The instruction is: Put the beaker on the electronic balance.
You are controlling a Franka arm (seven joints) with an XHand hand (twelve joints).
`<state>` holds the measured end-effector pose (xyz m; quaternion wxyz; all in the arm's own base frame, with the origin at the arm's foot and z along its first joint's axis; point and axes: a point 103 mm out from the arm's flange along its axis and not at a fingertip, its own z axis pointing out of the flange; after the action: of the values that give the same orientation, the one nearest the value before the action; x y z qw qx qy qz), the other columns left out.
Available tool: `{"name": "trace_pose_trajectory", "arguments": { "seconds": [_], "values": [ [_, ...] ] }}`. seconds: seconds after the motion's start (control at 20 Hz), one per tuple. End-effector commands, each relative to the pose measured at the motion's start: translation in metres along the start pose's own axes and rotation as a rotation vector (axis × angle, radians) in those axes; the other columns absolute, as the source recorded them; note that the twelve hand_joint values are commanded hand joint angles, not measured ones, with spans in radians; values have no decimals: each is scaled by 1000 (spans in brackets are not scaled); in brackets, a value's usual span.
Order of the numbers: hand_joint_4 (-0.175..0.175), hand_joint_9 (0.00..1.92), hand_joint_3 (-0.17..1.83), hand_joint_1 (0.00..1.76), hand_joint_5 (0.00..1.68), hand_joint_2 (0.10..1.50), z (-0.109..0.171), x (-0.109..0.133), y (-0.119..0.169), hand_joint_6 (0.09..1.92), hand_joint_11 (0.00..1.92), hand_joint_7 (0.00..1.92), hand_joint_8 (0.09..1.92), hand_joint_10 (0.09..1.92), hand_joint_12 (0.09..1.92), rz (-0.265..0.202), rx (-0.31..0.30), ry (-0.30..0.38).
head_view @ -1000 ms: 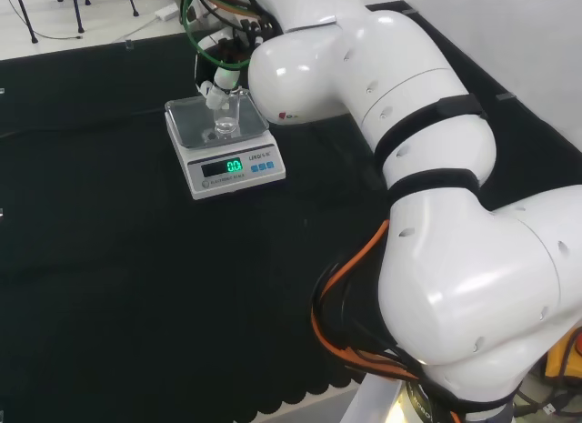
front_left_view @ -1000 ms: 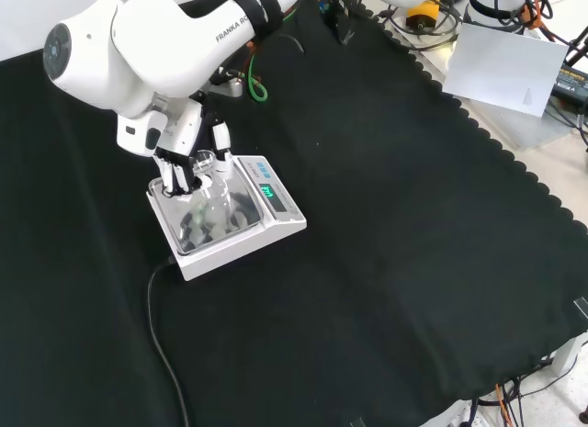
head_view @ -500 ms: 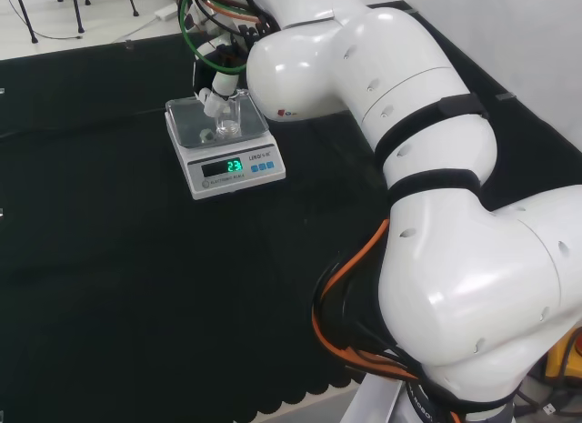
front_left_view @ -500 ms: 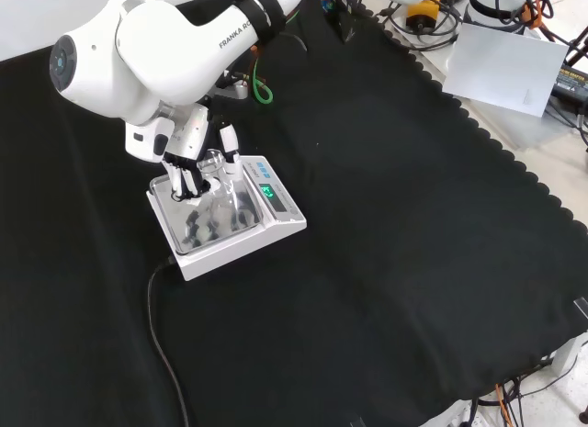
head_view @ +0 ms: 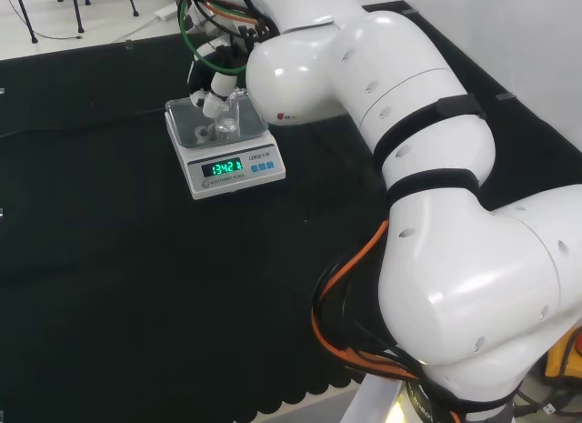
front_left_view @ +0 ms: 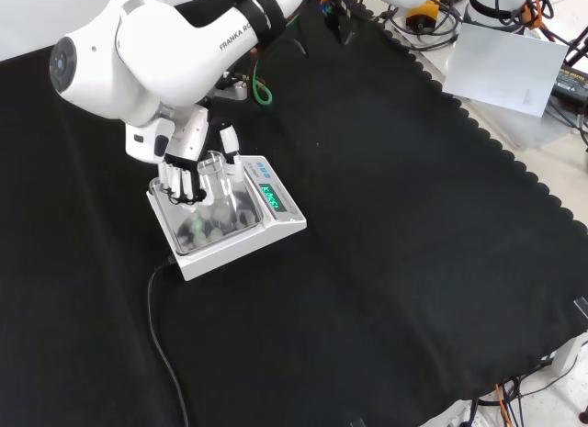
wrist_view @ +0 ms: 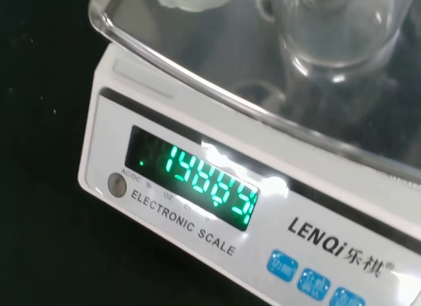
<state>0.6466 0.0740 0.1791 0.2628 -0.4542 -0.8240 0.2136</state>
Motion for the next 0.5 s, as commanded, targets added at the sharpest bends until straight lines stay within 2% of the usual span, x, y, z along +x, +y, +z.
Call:
{"name": "trace_pose_trajectory", "arguments": {
  "seconds": [0.05,0.15,0.25,0.35,0.4,0.45,0.5],
  "values": [
    [-61,249,-175,903,288,859,-4,3,-6,855,25,292,890,908,1240,-22,-12,-11],
    [-57,95,-175,878,281,852,-5,5,-12,783,5,285,852,867,742,-12,-15,-19],
    [-55,23,-174,853,285,848,-9,7,-22,727,0,282,824,762,286,-5,-26,-24],
    [-55,14,-175,826,290,852,-17,10,-37,702,1,292,815,785,87,9,-71,-39],
    [-61,78,-167,814,320,854,-22,11,-46,706,1,327,812,829,222,24,-107,-54],
    [-67,148,-162,809,347,856,-28,12,-56,714,0,368,811,858,455,39,-145,-67],
    [-77,283,-155,821,394,881,-34,13,-65,740,0,438,813,877,820,55,-181,-76]
  ]
}}
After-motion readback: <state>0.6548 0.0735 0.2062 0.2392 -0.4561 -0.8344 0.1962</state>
